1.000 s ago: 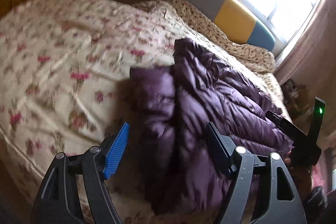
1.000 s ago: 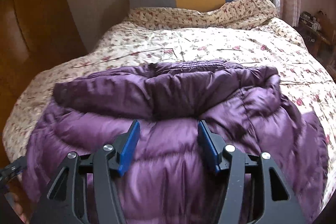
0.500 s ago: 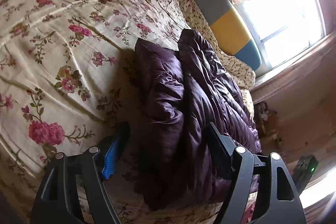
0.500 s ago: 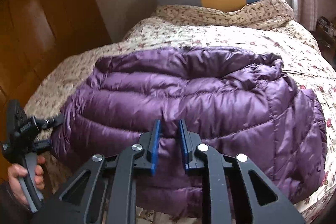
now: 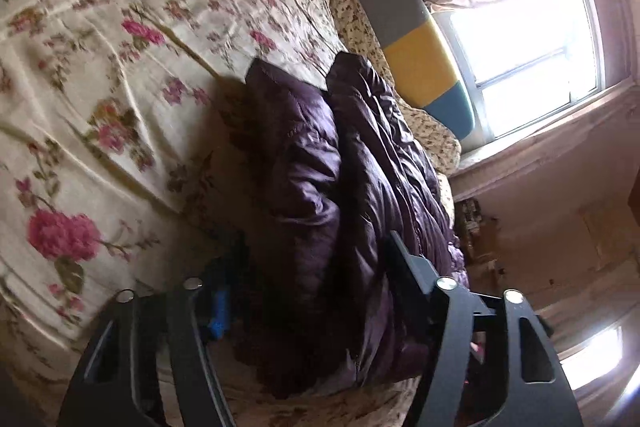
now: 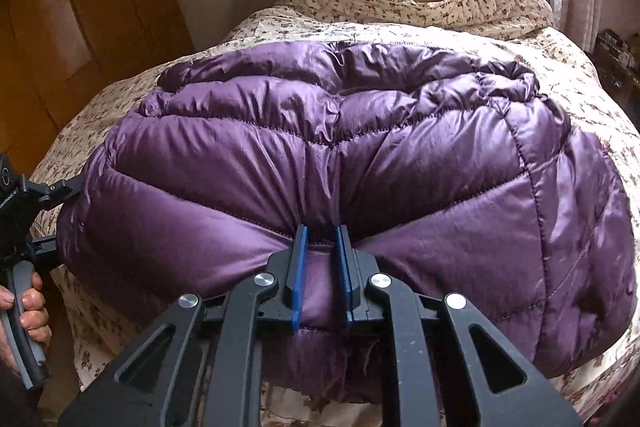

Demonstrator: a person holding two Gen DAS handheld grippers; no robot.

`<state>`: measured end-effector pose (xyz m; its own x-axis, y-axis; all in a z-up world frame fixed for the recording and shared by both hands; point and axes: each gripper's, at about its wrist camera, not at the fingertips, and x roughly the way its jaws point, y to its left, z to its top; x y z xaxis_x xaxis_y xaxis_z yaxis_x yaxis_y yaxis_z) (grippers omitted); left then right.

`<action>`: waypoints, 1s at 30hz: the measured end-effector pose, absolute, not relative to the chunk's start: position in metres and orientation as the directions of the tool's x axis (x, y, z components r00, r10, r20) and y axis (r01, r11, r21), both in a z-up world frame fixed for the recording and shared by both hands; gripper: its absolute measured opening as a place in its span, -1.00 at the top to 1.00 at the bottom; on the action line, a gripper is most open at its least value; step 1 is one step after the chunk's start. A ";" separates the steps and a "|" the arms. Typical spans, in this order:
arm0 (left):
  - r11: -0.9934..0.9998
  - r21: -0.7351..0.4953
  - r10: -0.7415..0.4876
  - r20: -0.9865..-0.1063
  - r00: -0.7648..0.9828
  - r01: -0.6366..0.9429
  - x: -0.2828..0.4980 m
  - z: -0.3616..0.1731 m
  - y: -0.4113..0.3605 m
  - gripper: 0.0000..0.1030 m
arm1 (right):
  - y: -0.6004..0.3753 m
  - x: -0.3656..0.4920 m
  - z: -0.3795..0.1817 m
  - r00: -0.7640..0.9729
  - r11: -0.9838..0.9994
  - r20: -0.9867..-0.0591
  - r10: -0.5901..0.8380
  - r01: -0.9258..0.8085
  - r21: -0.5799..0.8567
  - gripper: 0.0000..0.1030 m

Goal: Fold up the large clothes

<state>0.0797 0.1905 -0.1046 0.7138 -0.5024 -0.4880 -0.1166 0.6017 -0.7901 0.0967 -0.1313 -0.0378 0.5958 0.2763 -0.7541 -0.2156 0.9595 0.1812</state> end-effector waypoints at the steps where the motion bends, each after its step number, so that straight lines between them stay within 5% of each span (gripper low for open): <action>1: 0.594 -0.797 -0.512 -0.480 0.713 -0.111 0.080 -0.105 0.189 -0.10 | -0.131 0.097 -0.038 0.596 0.959 -0.753 0.278 -0.216 0.182 0.75; 9: 0.571 -0.820 -0.560 -0.415 0.717 -0.030 0.077 -0.088 0.175 0.48 | -0.142 0.098 -0.048 0.596 0.950 -0.741 0.310 -0.230 0.212 0.75; 30: 0.566 -0.749 -0.747 -0.289 0.599 0.344 0.115 0.027 0.042 0.55 | -0.180 0.088 -0.043 0.565 0.909 -0.712 0.417 -0.283 0.308 0.75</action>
